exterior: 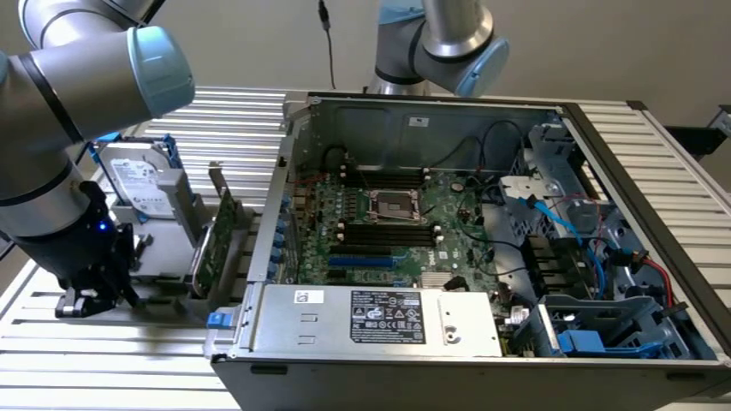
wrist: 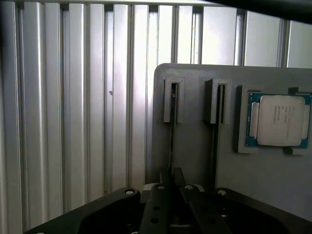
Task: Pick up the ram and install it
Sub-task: 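Pick up the ram and move it above insertion slot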
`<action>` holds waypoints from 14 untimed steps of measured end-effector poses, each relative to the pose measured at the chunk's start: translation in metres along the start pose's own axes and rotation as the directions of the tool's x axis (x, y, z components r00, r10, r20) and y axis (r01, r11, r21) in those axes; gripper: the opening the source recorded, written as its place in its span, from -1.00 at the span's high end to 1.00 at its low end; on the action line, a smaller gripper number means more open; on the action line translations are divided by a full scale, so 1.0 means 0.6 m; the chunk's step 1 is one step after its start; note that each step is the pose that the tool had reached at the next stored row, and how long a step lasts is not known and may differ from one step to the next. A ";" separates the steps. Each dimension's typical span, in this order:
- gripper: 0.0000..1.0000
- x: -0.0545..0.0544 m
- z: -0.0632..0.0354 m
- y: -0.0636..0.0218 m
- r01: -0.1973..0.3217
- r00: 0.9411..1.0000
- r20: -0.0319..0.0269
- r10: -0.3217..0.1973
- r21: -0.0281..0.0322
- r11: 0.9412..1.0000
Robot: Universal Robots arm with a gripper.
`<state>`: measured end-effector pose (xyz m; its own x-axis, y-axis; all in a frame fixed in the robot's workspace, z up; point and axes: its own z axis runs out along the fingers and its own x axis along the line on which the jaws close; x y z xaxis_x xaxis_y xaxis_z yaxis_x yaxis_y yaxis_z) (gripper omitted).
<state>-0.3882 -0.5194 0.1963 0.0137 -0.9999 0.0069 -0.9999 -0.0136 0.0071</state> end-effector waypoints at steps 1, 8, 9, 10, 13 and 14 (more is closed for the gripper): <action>0.73 0.000 -0.001 0.000 0.000 1.000 0.000 0.000 0.000 1.000; 0.73 0.000 -0.042 0.000 0.000 1.000 0.000 0.000 0.000 1.000; 0.73 0.000 -0.050 0.000 0.000 1.000 0.000 0.000 0.000 1.000; 0.73 0.000 -0.058 0.000 0.000 1.000 0.000 0.000 0.000 1.000; 0.73 0.001 -0.080 -0.001 0.000 1.000 0.000 0.000 0.000 1.000; 0.73 0.001 -0.088 -0.003 0.000 1.000 0.000 0.000 -0.001 1.000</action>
<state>-0.3862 -0.5194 0.2489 0.0138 -0.9999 0.0067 -0.9999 -0.0137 0.0080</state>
